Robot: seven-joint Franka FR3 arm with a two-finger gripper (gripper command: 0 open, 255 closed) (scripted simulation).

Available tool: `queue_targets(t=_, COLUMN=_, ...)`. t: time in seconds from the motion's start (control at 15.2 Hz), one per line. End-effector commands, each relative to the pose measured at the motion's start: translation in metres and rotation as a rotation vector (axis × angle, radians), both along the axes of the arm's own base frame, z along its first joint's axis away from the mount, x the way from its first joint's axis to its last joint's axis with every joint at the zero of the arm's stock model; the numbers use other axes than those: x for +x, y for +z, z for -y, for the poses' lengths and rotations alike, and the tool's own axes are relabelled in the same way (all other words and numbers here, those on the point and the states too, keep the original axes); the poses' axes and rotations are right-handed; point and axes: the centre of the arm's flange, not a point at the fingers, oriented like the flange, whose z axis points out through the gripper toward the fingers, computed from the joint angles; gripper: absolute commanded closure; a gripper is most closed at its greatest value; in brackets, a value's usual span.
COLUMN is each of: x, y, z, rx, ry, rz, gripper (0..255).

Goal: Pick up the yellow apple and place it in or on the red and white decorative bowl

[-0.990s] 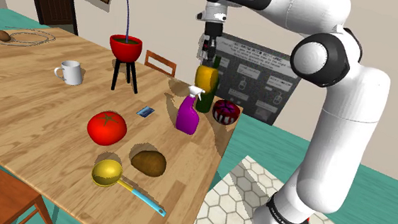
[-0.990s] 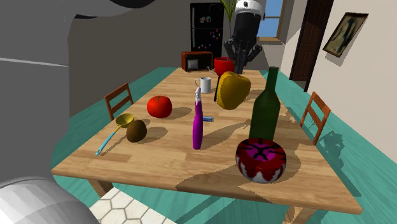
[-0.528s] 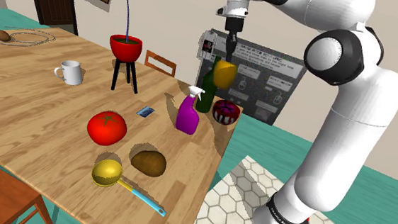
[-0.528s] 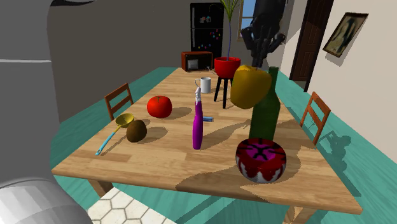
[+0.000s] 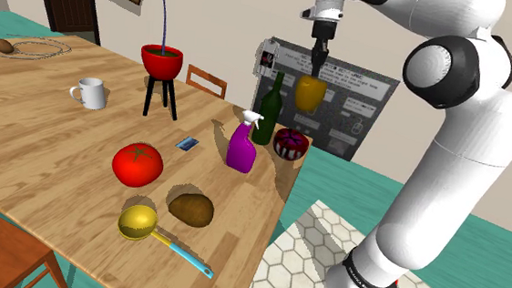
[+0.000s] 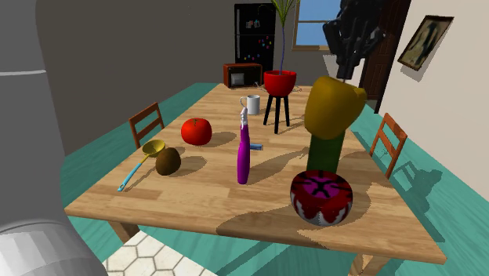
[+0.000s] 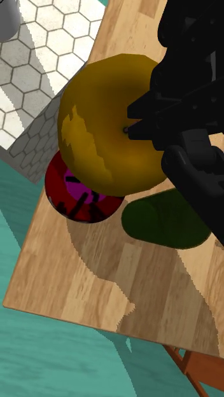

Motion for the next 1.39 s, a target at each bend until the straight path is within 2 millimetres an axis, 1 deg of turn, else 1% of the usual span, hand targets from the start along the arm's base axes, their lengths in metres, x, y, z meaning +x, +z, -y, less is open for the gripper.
queue_targets(t=0.0, x=-0.002, y=-0.01, z=0.002, rx=0.0, ry=0.001, rz=0.0, gripper=255)
queue_targets(t=1.32, x=-0.002, y=-0.116, z=0.002, rx=0.0, ry=0.001, rz=0.0, gripper=255)
